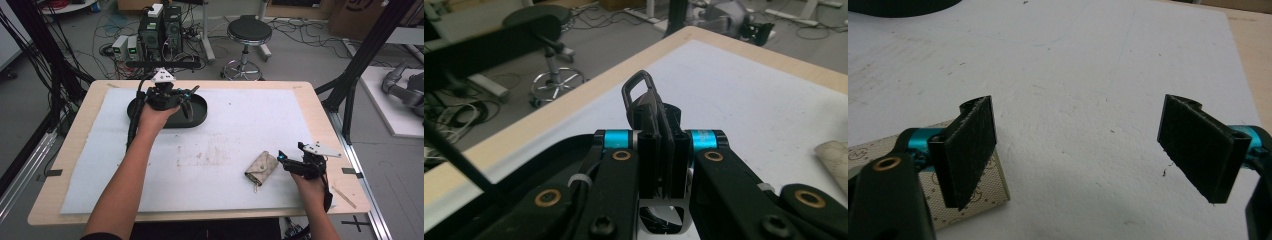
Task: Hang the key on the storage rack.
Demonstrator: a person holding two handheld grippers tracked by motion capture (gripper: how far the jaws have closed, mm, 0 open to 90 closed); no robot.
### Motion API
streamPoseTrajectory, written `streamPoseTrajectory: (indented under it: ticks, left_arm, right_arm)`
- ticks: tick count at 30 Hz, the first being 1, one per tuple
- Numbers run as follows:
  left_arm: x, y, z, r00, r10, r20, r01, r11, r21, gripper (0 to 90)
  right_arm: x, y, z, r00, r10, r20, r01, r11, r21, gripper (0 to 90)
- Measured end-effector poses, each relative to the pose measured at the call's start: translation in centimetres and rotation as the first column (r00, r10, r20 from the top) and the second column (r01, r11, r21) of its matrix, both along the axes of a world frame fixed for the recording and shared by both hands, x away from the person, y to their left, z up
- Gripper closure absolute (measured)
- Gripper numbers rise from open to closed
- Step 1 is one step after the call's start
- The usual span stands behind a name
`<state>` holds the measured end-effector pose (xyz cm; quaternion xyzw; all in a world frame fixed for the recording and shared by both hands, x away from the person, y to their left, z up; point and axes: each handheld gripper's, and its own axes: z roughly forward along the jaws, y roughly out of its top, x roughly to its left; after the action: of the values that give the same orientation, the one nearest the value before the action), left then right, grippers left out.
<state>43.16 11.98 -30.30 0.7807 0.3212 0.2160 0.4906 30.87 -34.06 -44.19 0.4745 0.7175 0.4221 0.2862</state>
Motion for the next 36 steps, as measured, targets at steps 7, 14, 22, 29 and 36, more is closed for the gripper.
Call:
streamPoseTrajectory:
  ticks: [7,14,22,29,36]
  left_arm:
    - [1.0,1.9,2.0,0.9984,0.050,0.028,-0.050,0.9987,0.006,87.1]
    - [2.3,3.6,3.1,0.9946,0.098,0.035,-0.098,0.9951,0.014,87.2]
    - [3.7,4.8,2.8,0.9881,0.153,0.018,-0.153,0.9872,0.045,87.3]
    - [4.5,4.4,2.0,0.9853,0.171,0.013,-0.171,0.9827,0.070,87.3]
    - [5.0,4.0,1.0,0.9869,0.161,-0.005,-0.160,0.9828,0.092,87.4]
  right_arm:
    - [0.0,0.0,0.0,1.0000,-0.002,-0.003,0.002,1.000,-0.003,16.2]
    - [0.0,-0.1,-0.1,0.9999,-0.010,0.000,0.010,1.000,-0.005,16.2]
    - [0.2,-0.2,-0.1,0.9999,-0.012,0.000,0.012,1.000,-0.009,16.2]
    - [0.1,-0.3,-0.1,0.9998,-0.017,-0.005,0.017,1.000,-0.003,16.2]
    - [0.2,-0.3,-0.2,0.9998,-0.017,-0.007,0.017,1.000,-0.006,16.2]
